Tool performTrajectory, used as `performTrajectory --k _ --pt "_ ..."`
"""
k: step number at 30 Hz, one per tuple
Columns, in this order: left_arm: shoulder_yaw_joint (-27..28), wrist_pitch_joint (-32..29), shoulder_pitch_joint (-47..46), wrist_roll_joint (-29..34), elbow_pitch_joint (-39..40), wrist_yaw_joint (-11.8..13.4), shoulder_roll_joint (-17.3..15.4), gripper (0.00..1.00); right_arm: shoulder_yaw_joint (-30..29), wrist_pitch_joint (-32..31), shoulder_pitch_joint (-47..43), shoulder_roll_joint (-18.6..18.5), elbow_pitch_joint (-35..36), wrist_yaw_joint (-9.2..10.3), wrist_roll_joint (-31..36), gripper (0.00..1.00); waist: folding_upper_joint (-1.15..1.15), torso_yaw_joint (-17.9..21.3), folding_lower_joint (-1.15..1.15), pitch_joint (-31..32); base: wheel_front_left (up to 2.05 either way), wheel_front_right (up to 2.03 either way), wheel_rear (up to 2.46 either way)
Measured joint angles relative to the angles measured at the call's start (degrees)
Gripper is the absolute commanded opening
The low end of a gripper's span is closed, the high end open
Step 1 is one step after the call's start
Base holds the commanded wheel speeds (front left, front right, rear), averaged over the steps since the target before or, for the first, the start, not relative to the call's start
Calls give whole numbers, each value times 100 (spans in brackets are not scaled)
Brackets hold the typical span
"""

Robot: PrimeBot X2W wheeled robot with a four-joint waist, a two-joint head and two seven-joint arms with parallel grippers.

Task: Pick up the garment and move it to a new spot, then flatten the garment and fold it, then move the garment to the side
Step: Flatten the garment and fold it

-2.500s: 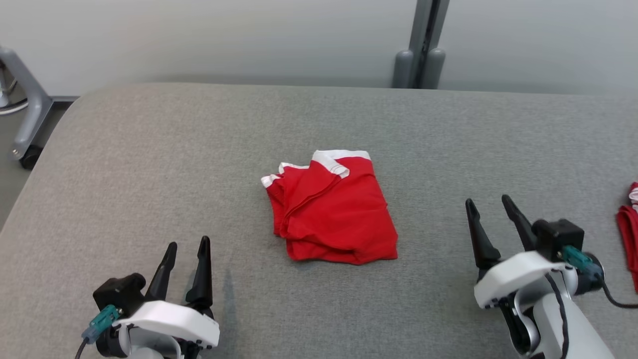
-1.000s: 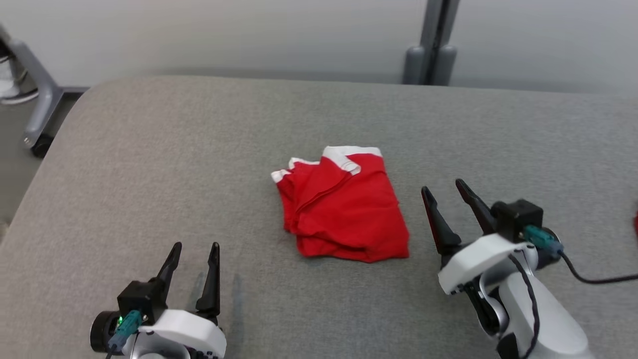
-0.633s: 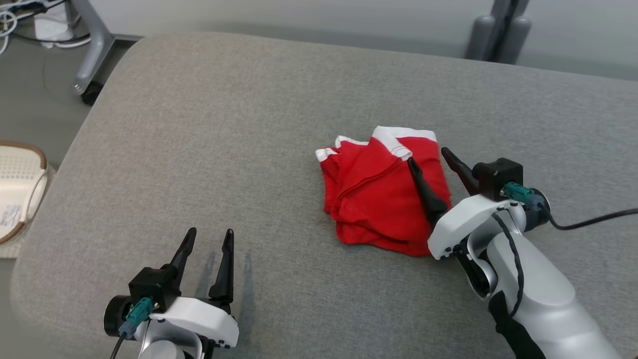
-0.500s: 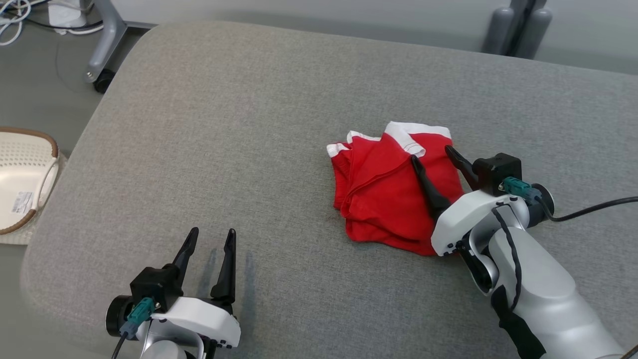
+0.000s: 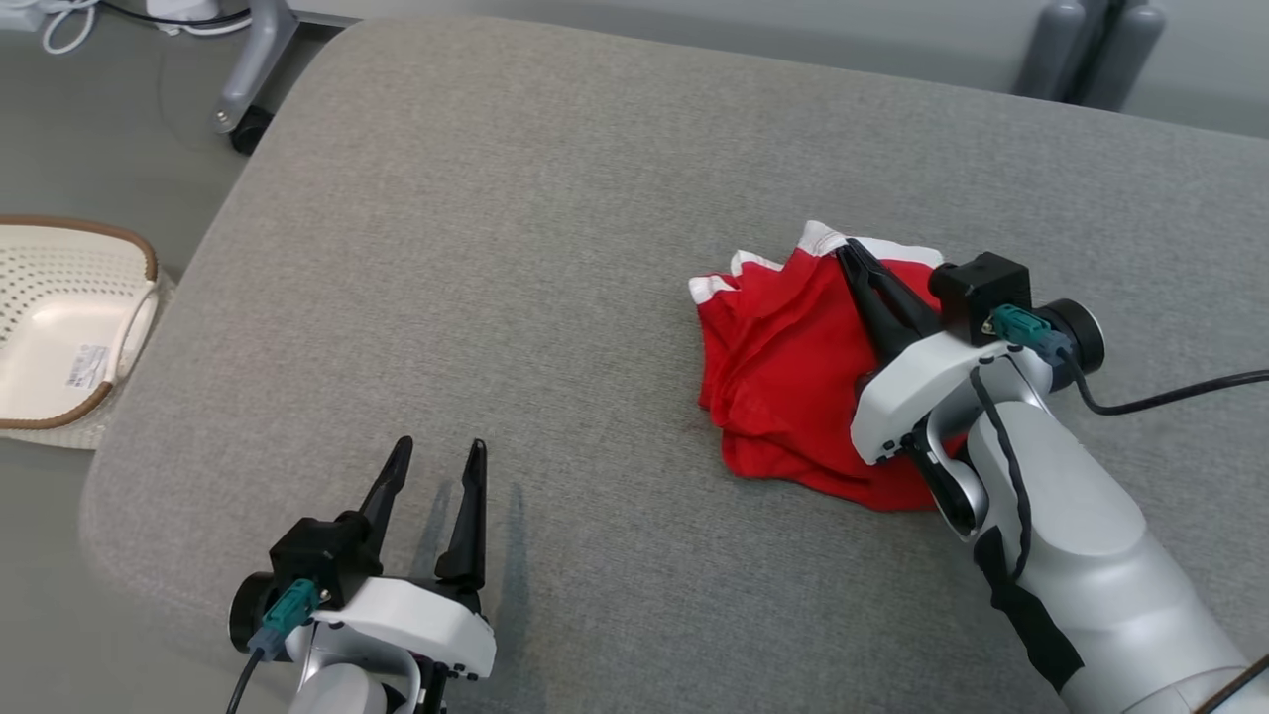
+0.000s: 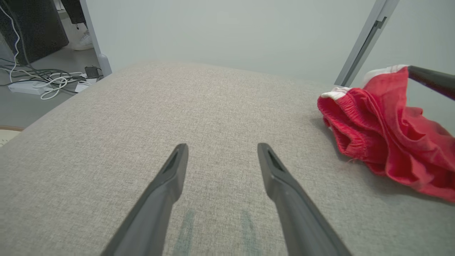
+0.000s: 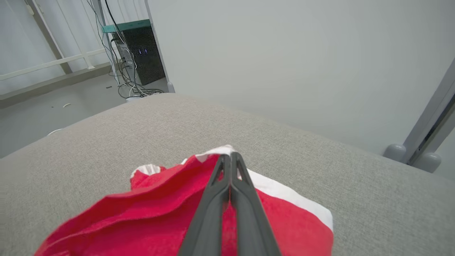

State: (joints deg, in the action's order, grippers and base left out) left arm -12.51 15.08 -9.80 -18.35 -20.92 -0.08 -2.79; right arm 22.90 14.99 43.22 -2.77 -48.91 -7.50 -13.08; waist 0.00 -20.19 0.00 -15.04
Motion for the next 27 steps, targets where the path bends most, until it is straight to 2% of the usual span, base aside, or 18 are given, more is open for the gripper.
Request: performTrajectory --k 7,9,10,14,17,21,27 --pt "-401 0 -102 -208 -57 -2 -4 100 -3 0 451 3 -432 0 327 0 0 -462 0 36 0 0 0" --pt "-526 0 -111 -244 -78 0 -1 100 -132 0 594 4 -632 0 435 50 0 -633 0 40 0 0 0" --pt "-573 0 -111 -264 -85 18 2 100 -216 -1 657 3 -751 0 477 100 0 -719 0 40 0 0 0" --pt "-647 0 -110 -300 -93 66 -4 100 -354 0 787 1 -804 0 475 100 0 -987 0 48 0 0 0" --pt "-598 0 -93 -304 -105 116 -3 100 -360 0 751 18 -586 0 345 100 0 -994 0 84 0 0 0" --pt "-436 0 -53 -261 -111 125 -4 100 -601 0 421 15 -209 0 264 100 0 -768 0 148 0 0 0" --pt "-70 0 -24 -79 -107 123 -1 100 -1400 0 -320 -38 354 0 611 100 0 -225 0 261 0 0 0"
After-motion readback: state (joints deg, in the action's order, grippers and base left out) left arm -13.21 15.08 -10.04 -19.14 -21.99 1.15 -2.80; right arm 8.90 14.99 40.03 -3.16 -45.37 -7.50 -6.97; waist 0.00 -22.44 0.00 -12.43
